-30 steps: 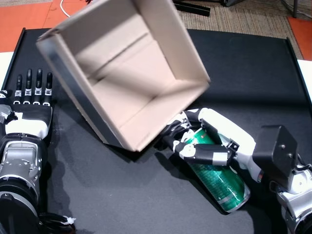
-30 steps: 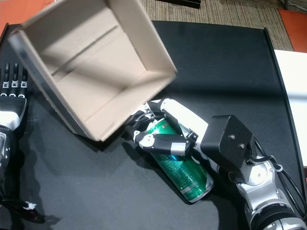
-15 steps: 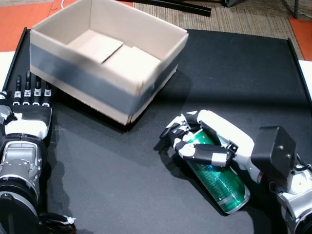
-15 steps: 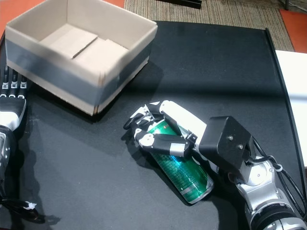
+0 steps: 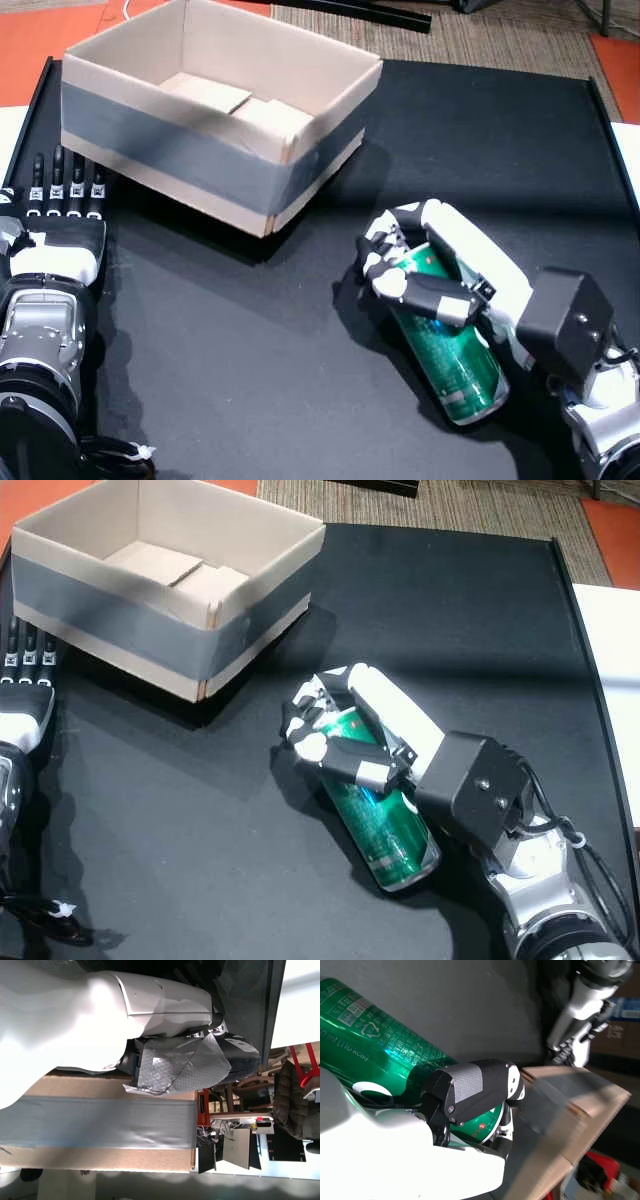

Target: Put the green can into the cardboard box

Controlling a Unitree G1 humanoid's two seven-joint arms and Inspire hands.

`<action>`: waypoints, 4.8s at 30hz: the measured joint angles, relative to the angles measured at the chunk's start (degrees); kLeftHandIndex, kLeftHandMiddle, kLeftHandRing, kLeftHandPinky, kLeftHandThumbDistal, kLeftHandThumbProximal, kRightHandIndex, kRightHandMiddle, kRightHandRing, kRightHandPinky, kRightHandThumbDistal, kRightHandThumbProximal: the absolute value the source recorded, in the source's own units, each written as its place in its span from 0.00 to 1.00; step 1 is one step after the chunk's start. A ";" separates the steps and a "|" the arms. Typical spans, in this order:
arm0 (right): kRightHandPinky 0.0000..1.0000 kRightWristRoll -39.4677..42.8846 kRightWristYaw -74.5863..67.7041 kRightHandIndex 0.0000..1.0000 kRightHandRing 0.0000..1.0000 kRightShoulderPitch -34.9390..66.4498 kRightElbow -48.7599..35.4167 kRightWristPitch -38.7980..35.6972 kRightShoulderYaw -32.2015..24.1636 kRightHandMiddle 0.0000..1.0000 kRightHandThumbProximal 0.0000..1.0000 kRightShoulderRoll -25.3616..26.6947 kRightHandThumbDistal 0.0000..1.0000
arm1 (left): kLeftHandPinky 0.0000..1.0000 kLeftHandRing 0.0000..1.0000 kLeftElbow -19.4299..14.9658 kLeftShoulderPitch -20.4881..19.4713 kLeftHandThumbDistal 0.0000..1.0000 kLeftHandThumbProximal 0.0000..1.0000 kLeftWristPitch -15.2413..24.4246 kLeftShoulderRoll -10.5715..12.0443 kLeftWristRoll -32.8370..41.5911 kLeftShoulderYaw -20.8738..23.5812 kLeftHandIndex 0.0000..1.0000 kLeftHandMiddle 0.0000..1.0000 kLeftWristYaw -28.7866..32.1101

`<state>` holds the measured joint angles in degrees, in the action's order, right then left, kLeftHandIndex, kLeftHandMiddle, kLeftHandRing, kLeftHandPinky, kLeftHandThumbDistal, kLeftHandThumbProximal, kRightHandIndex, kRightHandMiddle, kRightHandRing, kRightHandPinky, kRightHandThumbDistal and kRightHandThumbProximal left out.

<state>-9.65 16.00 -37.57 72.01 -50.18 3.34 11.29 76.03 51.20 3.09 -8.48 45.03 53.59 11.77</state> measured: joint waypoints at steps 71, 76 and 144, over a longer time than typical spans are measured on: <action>0.15 -0.53 -16.01 0.00 0.04 -10.16 -0.28 -13.67 -6.19 0.00 0.16 -2.48 0.54 | 0.88 0.63 -0.10 -4.62 0.00 0.80 27.43 -4.57 -39.73 -31.43 0.61 0.47 -11.54; 0.16 -0.05 -15.89 0.00 0.04 -10.96 -0.28 -13.71 -6.67 0.00 0.11 -2.48 0.51 | 0.86 0.61 -0.06 -4.63 0.01 0.80 26.67 -4.58 -39.33 -31.26 0.59 0.50 -11.29; 0.29 -26.50 -27.42 0.25 0.24 -32.23 7.49 22.05 14.04 0.20 0.00 -2.27 0.58 | 0.67 0.38 -0.54 -11.42 0.09 0.81 39.08 9.70 -32.11 -28.98 0.22 0.24 9.33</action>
<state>-36.14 -11.42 -69.81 79.50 -28.13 17.37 9.02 75.50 39.78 42.17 1.22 12.91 24.61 21.10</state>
